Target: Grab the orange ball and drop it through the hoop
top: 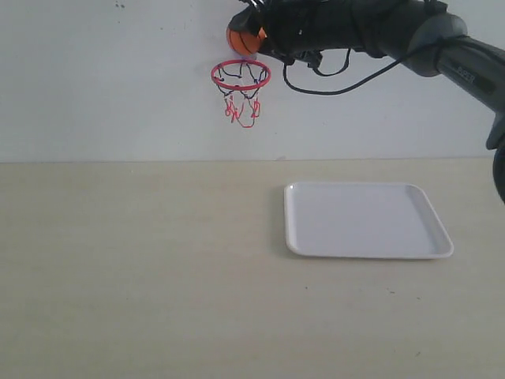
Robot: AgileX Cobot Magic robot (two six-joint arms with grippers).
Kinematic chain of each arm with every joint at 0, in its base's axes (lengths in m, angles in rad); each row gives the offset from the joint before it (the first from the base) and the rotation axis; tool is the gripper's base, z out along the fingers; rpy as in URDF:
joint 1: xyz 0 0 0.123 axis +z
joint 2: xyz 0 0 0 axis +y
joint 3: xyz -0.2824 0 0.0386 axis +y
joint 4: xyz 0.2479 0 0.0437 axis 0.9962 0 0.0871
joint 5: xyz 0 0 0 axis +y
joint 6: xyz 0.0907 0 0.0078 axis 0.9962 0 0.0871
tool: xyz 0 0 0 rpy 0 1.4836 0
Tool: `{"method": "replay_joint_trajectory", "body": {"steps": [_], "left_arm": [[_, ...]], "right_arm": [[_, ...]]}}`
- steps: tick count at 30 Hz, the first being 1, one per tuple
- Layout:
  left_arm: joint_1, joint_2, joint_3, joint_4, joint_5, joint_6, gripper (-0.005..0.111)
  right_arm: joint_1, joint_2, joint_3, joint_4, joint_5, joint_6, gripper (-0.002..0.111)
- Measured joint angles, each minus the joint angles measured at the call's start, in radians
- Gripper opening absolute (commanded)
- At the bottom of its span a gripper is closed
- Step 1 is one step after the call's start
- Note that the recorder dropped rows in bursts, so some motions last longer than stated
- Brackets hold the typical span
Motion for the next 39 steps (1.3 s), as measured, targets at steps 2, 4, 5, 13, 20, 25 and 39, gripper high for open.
{"method": "replay_joint_trajectory", "body": {"steps": [2, 4, 5, 13, 20, 25, 39], "left_arm": [[0.0, 0.0, 0.0, 0.0, 0.0, 0.0, 0.004], [0.0, 0.0, 0.0, 0.0, 0.0, 0.0, 0.004], [0.0, 0.0, 0.0, 0.0, 0.0, 0.0, 0.004], [0.0, 0.0, 0.0, 0.0, 0.0, 0.0, 0.004], [0.0, 0.0, 0.0, 0.0, 0.0, 0.0, 0.004], [0.0, 0.0, 0.0, 0.0, 0.0, 0.0, 0.004], [0.0, 0.0, 0.0, 0.0, 0.0, 0.0, 0.004]], "right_arm": [[0.009, 0.0, 0.0, 0.0, -0.007, -0.021, 0.023], [0.01, 0.0, 0.0, 0.0, -0.011, -0.029, 0.048], [0.01, 0.0, 0.0, 0.0, -0.014, -0.032, 0.059], [0.01, 0.0, 0.0, -0.033, -0.036, -0.034, 0.105], [0.01, 0.0, 0.0, -0.055, -0.028, -0.034, 0.105], [0.007, 0.0, 0.0, -0.129, 0.063, -0.015, 0.101], [-0.066, 0.0, 0.0, -0.314, 0.527, 0.053, 0.019]]}}
